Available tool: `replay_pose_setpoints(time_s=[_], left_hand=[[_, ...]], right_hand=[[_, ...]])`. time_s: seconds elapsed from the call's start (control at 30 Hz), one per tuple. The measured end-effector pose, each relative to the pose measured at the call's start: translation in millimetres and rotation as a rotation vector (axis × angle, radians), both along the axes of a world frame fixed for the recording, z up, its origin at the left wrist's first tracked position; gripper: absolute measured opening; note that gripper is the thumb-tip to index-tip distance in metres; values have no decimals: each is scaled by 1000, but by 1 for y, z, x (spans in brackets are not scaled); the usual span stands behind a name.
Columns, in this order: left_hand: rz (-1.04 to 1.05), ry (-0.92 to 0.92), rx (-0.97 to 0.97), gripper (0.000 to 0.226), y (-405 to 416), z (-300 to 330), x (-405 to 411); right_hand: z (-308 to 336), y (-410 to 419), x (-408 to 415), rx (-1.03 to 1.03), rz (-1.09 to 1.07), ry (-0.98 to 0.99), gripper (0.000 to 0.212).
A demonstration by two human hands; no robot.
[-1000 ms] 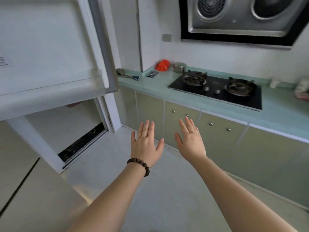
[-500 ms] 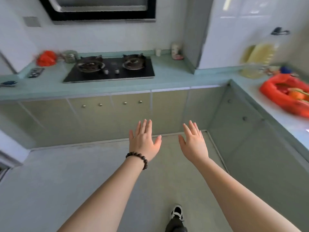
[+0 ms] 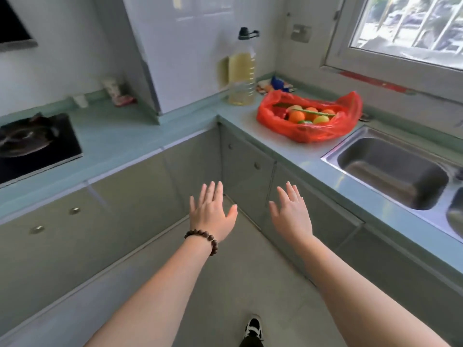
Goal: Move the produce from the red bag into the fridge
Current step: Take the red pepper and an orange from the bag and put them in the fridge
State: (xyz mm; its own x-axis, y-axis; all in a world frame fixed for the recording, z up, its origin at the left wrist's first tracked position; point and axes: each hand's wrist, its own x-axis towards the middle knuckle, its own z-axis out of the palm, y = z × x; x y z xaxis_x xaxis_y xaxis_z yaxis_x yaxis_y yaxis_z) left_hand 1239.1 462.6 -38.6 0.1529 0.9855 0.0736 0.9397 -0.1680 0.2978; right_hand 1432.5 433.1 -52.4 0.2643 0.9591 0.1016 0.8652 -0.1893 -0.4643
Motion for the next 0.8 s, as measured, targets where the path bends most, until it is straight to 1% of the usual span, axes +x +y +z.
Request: replay_pose_setpoints(time_s=[0.2,0.33,0.57,0.8], left_hand=[[-153,-11,25,71,102,13,100],[-234,-10,65,71,155,21,150],[-328,-6,58,71,238,26,205],[-409,8,26,72,324,13,243]], right_hand=[[5,72,92,-16,-122,-15,52],[10,110,138,-14,-182,-12,52],[13,171,191,-8,-262,-18,53],[5,240,229,-5,-328,2,56]])
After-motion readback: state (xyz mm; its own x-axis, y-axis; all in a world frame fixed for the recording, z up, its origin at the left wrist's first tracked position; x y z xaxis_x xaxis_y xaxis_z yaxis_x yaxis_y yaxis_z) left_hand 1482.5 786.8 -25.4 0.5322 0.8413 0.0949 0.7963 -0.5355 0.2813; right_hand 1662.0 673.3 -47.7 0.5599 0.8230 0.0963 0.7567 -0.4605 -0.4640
